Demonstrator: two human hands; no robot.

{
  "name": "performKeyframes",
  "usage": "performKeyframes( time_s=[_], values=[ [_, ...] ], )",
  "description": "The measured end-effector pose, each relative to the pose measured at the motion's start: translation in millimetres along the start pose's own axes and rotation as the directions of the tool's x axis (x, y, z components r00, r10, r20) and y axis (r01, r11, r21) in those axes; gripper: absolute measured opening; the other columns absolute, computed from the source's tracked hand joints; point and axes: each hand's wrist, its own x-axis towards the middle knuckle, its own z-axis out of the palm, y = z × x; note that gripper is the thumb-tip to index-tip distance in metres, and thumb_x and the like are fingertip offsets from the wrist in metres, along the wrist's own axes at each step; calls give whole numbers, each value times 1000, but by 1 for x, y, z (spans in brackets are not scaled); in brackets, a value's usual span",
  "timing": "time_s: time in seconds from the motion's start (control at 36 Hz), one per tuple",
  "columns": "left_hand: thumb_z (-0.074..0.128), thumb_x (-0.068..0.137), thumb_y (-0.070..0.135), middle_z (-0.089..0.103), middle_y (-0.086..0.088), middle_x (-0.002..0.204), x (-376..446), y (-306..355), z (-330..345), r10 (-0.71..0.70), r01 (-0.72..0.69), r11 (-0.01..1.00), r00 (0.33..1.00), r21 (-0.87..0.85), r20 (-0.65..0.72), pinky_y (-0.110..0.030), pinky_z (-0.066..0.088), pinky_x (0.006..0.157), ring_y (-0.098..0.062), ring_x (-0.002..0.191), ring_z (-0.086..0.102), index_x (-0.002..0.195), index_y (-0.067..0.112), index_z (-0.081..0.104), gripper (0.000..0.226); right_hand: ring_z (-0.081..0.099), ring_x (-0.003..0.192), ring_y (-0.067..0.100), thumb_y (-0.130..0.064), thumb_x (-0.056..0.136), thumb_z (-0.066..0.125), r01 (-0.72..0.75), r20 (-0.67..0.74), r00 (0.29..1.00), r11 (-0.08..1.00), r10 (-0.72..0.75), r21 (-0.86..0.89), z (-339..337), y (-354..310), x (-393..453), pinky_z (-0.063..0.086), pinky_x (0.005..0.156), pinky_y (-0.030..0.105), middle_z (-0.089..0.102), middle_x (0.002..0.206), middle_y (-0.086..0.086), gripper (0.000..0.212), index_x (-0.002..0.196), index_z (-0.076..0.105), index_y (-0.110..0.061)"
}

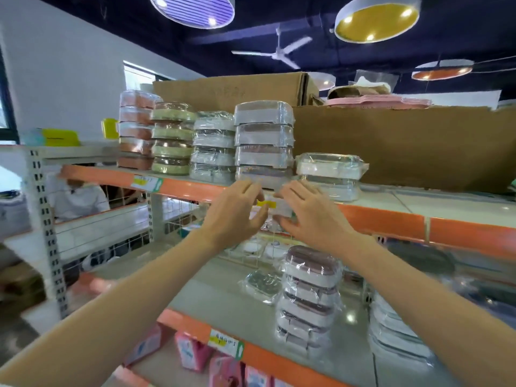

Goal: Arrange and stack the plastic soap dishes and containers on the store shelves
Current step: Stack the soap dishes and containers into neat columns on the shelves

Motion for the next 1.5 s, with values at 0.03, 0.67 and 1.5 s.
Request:
performKeyframes(
  time_s=[0.03,0.67,1.5],
  values=[
    [63,83,18,53,-1,74,-11,-5,0,-5,5,1000,1000,-8,20,-23,35,54,-14,64,43,81,8,58,12,62,87,25,-35,81,47,14,0,1000,999,-14,31,7,-9,-3,53,75,35,65,94,6,37,98,65,-6],
    [53,91,32,54,-8,122,-143,-188,141,-32,200,970,672,-140,740,-40,47,91,-29,107,57,127,11,51,41,24,139,27,-28,93,55,-654,737,445,747,509,-122,276,-74,-19,27,108,35,25,151,13,58,139,33,-2],
    [55,93,27,60,-6,118,-171,-241,218,72,323,880,632,-347,772,-33,48,92,-20,104,59,127,10,53,38,20,137,35,-49,78,67,-580,740,150,665,656,-472,347,-48,-12,26,110,40,21,149,18,100,146,14,1]
  ],
)
